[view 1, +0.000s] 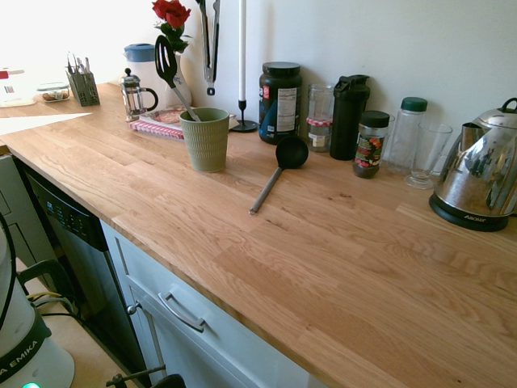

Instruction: Put the tongs back in the holder

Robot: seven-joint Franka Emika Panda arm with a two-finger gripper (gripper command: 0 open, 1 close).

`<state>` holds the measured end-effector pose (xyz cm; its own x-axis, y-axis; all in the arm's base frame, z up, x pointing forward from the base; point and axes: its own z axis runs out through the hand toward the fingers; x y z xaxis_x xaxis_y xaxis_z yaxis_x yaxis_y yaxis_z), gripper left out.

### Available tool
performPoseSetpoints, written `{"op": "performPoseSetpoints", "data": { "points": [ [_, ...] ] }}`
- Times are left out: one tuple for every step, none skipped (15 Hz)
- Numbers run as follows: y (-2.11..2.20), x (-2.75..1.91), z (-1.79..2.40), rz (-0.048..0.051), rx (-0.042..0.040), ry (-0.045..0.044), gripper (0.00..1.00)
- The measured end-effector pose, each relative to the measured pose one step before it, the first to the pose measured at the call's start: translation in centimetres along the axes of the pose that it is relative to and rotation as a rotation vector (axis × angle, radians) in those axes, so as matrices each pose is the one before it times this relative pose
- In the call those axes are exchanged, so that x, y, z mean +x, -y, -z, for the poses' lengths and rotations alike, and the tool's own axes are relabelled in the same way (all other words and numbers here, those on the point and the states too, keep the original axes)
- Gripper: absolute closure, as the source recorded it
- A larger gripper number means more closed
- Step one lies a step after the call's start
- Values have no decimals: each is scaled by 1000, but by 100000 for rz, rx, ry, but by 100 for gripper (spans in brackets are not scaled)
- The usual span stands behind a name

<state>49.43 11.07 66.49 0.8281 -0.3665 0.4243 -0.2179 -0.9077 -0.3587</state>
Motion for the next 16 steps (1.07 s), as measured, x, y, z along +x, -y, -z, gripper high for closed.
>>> {"op": "performPoseSetpoints", "data": {
  "points": [
    [-324,-184,-1395,-679,-649,139,100],
    [-263,-123,-1057,-595,-675,142,100],
    [-276,-137,-914,-481,-933,259,100],
    [-312,-228,-844,-464,-771,309,100],
    [-349,-303,-874,-299,-916,686,100],
    [-424,-370,-902,-90,-1118,706,100],
    [-453,-408,-945,-134,-895,637,100],
    [-412,-451,-886,-75,-717,676,100],
    [-255,-485,-748,151,-645,790,100],
    [-232,-484,-720,120,-485,597,100],
    [-311,-469,-739,26,-547,544,100],
    [-338,-418,-685,-34,-591,565,100],
    [-308,-317,-585,-133,-456,447,100],
    [-240,-248,-471,-107,-421,488,0],
    [-115,-156,-230,-54,-299,291,0],
    [53,-73,-45,88,-267,-13,0]
  ]
}}
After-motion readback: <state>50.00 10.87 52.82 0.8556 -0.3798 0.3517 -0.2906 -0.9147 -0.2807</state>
